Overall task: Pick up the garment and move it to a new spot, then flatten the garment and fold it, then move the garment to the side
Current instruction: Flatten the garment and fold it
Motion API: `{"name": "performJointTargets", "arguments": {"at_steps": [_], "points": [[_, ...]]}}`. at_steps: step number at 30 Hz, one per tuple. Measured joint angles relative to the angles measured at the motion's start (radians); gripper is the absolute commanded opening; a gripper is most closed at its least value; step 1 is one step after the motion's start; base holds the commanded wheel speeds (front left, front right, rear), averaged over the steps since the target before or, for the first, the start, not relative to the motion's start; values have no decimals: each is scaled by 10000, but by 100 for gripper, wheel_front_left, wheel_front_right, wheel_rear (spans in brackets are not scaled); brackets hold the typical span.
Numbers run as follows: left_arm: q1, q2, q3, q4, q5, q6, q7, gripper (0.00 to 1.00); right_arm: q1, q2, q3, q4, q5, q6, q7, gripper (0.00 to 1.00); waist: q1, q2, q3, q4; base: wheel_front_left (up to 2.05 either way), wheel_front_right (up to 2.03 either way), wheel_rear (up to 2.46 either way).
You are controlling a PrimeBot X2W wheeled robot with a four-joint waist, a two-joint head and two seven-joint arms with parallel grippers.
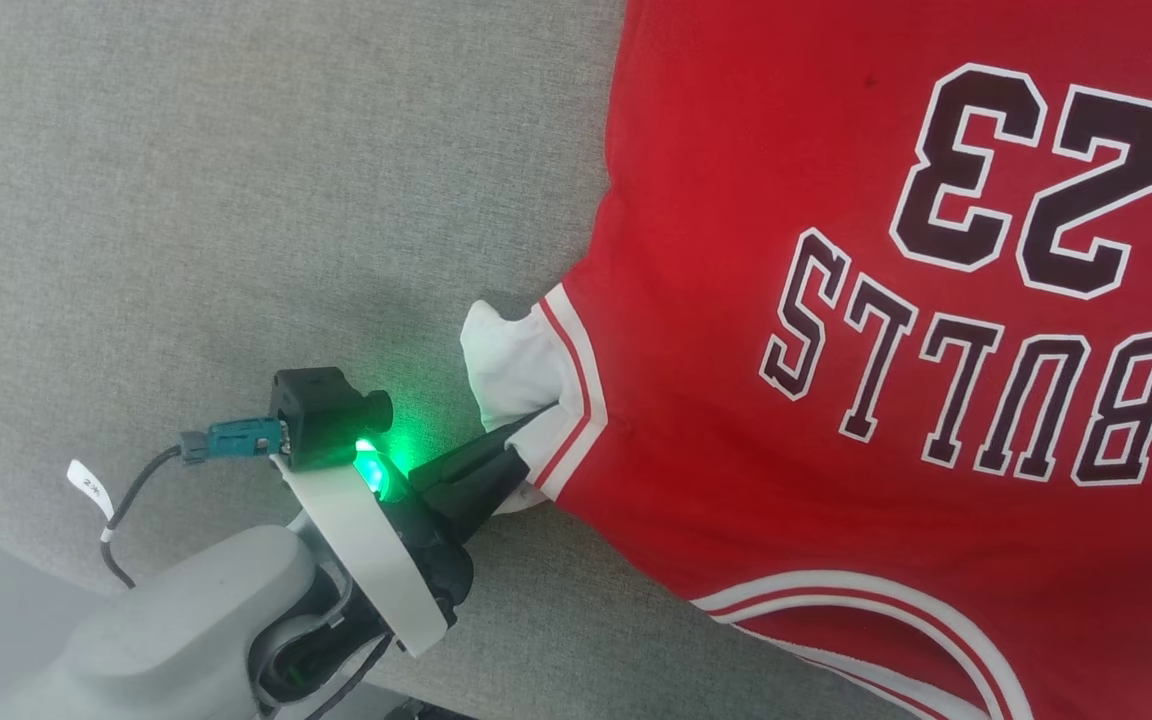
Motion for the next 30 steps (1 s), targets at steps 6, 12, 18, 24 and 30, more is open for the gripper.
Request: {"name": "performJointTargets", "arguments": {"at_steps": [6, 12, 18, 24, 30], "points": [[3, -31, 174, 180, 48, -23, 4, 0, 43, 182, -77, 332, 221, -2, -577, 0, 0, 0, -107, -123, 0, 0, 0], [431, -102, 612, 606, 286, -25, 69, 0, 1120, -81, 339, 132, 1189, -2, -1225, 0, 0, -1, -752, -447, 0, 0, 0], [1281, 293, 1258, 894, 284, 38, 111, 0, 3677, -1141, 713, -1722, 3196, -2, -1337, 0, 0, -1, -1725, -1207, 0, 0, 0], [2019, 602, 1793, 1072, 280, 81, 138, 0, 7130, -1866, -8, -3710, 4736, -2, -1333, 0, 0, -1, -2372, -2036, 0, 0, 0], [2527, 832, 2268, 1133, 267, 109, 140, 0, 10704, -1513, -397, -5795, 5373, -4, -1292, 0, 0, -1, -2844, -2779, 0, 0, 0]]}}
